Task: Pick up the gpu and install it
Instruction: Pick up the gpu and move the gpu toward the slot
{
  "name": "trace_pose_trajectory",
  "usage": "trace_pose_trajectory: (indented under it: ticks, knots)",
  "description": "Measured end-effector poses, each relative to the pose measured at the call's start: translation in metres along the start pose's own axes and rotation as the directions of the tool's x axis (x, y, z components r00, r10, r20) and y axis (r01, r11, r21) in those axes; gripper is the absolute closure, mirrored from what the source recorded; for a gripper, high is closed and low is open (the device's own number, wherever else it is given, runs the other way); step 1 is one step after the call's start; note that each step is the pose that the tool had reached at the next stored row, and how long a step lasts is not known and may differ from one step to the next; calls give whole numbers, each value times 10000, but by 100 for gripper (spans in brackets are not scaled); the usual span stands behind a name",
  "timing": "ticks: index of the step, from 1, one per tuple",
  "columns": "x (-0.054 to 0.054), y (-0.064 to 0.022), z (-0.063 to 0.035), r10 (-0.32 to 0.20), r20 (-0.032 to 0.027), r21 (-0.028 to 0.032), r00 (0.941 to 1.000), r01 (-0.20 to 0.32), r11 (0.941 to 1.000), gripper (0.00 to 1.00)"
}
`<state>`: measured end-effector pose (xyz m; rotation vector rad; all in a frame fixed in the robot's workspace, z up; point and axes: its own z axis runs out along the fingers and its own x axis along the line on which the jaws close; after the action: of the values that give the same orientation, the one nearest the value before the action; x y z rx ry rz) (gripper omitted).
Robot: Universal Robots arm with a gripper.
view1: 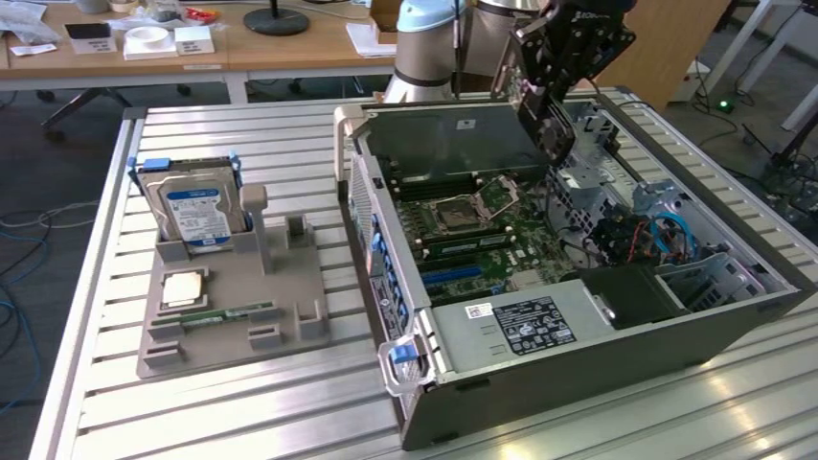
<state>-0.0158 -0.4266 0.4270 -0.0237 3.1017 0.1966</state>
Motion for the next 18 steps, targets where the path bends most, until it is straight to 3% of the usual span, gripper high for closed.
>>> trace_pose_trajectory:
  ticks: [18]
  knots:
    - [-253,2,9,-23,-3,-2,10000,23,10000,74]
